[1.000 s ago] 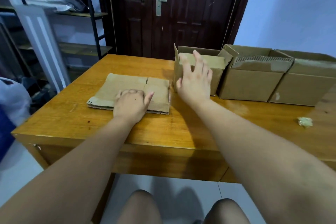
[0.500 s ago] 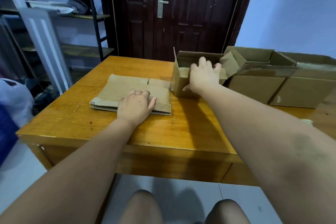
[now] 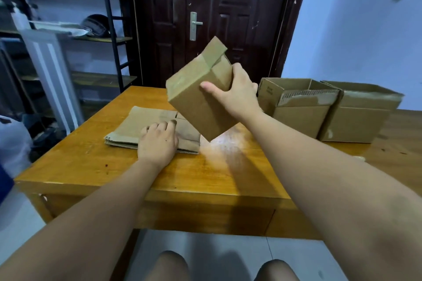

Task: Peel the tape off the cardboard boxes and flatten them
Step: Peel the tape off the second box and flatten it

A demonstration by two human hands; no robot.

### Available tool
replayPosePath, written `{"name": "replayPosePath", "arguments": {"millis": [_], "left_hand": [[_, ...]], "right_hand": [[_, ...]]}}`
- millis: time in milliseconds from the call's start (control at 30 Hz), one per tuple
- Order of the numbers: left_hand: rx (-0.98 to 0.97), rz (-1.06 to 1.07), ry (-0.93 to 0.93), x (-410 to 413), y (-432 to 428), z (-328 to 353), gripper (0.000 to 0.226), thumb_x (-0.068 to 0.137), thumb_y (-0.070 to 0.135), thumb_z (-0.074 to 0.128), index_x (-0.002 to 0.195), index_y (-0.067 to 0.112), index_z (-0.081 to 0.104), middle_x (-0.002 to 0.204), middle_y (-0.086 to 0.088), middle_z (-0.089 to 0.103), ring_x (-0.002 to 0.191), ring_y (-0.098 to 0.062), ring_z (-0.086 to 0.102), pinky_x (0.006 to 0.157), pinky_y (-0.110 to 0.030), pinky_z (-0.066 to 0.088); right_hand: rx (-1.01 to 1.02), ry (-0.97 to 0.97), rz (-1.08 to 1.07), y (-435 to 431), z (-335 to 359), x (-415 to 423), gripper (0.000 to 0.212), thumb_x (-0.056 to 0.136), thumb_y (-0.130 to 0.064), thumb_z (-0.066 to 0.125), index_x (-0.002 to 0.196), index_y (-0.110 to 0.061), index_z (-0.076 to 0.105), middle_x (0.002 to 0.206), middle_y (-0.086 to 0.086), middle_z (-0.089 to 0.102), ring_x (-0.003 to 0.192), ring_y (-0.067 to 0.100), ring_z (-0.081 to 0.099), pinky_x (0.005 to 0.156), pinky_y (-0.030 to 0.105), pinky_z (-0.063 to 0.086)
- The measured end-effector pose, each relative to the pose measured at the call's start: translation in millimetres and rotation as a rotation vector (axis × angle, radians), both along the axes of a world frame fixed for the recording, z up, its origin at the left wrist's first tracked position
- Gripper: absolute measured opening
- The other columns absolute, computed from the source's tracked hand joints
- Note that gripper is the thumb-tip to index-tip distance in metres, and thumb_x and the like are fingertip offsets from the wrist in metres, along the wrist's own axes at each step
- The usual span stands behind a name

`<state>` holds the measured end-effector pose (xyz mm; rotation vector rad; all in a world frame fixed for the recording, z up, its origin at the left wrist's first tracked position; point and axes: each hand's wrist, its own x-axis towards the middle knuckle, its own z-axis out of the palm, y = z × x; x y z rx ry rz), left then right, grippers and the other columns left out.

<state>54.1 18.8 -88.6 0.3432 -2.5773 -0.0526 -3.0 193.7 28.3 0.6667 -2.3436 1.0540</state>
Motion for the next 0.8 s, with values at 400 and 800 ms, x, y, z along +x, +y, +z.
{"name": "replayPosePath", "arguments": {"millis": [400,800], "left_hand": [[1.275,-0.58,0.138,13,51,73,0.085,0.081,0.064,0.056,0.15,0.03,0.019,0.148,-0.002,0.037,0.127,-0.016,0.041,0.108,-0.039,0.032],[0.839,-0.398,-0.009,9,76,105,0.109,0.068,0.053,0.076,0.153,0.031,0.01,0.136,0.003,0.027,0.127,-0.024,0.034,0.103,-0.049,0.041]], "right_hand": [[-0.781,-0.51,0.072,27,-18,10,0.067,0.082,-0.079,0.03,0.113,-0.025,0.056,0.114,-0.004,0.061,0.11,0.016,0.056,0.104,0.047,0.041],[-0.905,-0.688,-0.1,70,-61,14,0.052,0.089,-0.059,0.051,0.111,-0.012,0.054,0.107,0.001,0.061,0.096,0.017,0.057,0.082,0.033,0.044]]}}
